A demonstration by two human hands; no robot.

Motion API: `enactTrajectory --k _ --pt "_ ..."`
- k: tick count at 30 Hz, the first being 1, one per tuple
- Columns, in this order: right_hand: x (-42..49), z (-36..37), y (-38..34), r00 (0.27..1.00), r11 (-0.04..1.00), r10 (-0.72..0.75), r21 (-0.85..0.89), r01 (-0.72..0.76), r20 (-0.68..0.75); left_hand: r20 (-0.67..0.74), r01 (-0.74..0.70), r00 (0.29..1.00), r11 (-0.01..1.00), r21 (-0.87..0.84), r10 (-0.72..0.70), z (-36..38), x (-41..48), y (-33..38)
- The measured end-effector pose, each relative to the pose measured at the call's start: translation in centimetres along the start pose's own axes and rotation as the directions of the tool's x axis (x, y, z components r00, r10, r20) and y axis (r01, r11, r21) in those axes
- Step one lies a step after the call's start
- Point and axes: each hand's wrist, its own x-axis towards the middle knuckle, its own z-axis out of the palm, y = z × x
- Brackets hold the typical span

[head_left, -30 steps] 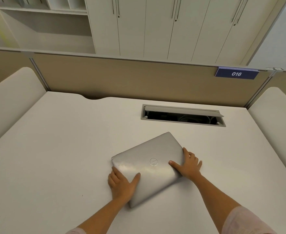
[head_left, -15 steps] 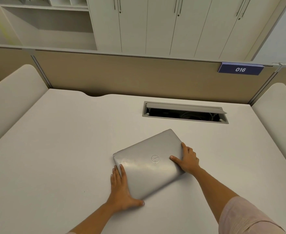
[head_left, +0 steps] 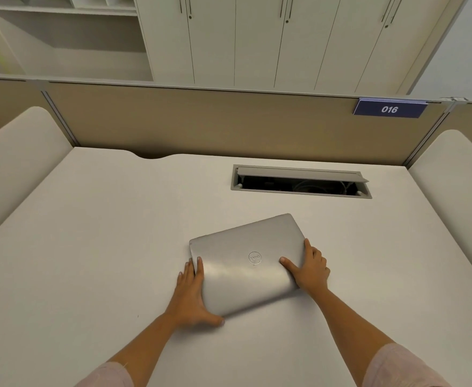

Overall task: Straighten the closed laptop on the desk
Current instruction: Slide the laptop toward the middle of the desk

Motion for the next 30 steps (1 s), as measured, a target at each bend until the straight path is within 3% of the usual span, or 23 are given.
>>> enactTrajectory --k 18,30 --pt "-5.4 1.9 -0.6 0.980 0.991 0.129 0.038 -0.125 -0.149 0.213 -0.131 0.972 0.984 0.119 0.103 -5.4 4.1 -2.1" --pt "-6.7 2.7 1.8 0.987 0.998 -0.056 0.006 0.057 -0.149 0.244 -0.189 0.959 0.968 0.168 0.145 -6.3 5.4 -2.7"
